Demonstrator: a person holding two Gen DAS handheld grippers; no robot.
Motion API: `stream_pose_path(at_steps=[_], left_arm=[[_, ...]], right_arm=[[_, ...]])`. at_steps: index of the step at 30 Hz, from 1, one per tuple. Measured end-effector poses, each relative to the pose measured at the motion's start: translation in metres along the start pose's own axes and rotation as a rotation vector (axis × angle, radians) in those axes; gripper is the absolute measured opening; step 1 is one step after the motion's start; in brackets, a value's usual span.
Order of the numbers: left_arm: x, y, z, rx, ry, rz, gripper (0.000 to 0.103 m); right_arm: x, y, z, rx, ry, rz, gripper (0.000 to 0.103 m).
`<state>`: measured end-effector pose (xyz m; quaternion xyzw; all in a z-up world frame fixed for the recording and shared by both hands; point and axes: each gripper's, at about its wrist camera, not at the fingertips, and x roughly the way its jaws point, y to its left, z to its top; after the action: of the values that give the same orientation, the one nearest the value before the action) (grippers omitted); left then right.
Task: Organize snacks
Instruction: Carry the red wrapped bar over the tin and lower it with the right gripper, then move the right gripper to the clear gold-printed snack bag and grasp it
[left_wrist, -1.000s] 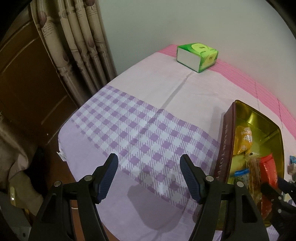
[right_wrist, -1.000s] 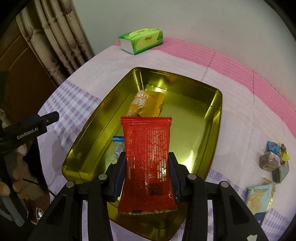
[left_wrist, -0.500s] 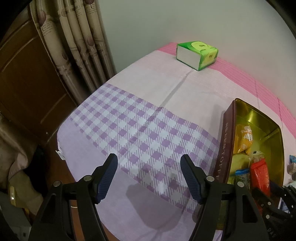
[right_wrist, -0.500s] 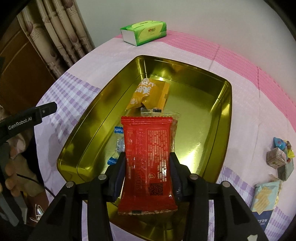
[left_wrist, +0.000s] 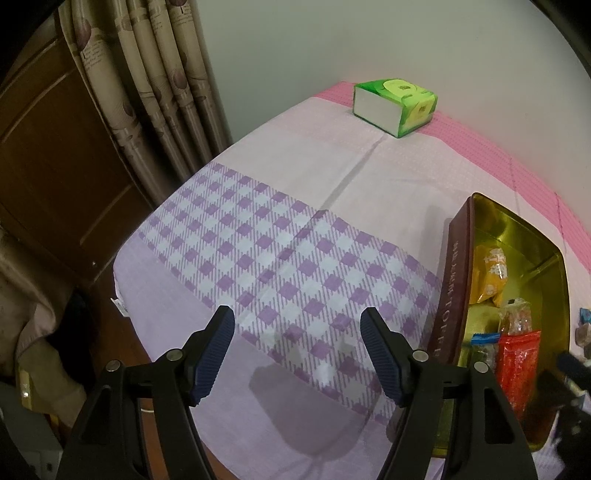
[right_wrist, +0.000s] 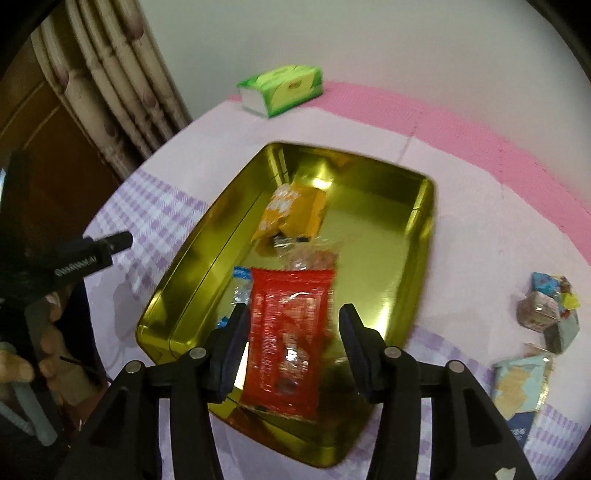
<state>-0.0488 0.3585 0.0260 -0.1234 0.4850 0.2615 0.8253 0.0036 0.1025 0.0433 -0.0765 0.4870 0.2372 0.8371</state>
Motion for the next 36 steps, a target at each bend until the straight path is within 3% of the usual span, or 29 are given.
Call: stream_pose_path(at_steps=[5,9,14,18,25,36], left_arm=[[0.001,0.001,0.000,-0.003,0.003,-0.002,0.071],[0.000,0.000,-0.001,-0.002,0.010,-0.005,0.071],[0.000,-0.002,-0.001,0.006,0.006,-0.002,0.071],[0.000,-0.005,-0.002,0.013,0.006,-0.005,0.071],[-0.002,-0.011,-0.002,0.030,-0.002,-0.013,0.072],[-0.002,-0.012,-0.003,0.030,-0.003,-0.009,0.072]], right_arm=[[-0.029,-0.044,-0.008,0.068,-0.049,-0.064,0.049],[-0.048,-0.101,-0.024,0.153,-0.066,-0.187,0.050],[-0.059,-0.174,-0.050,0.272,-0.033,-0.312,0.050],[-0.057,-0.205,-0.070,0.317,0.005,-0.352,0.050],[-0.042,-0.210,-0.095,0.319,0.043,-0.338,0.050],[-0.012,-0.194,-0.085,0.289,0.068,-0.297,0.051]])
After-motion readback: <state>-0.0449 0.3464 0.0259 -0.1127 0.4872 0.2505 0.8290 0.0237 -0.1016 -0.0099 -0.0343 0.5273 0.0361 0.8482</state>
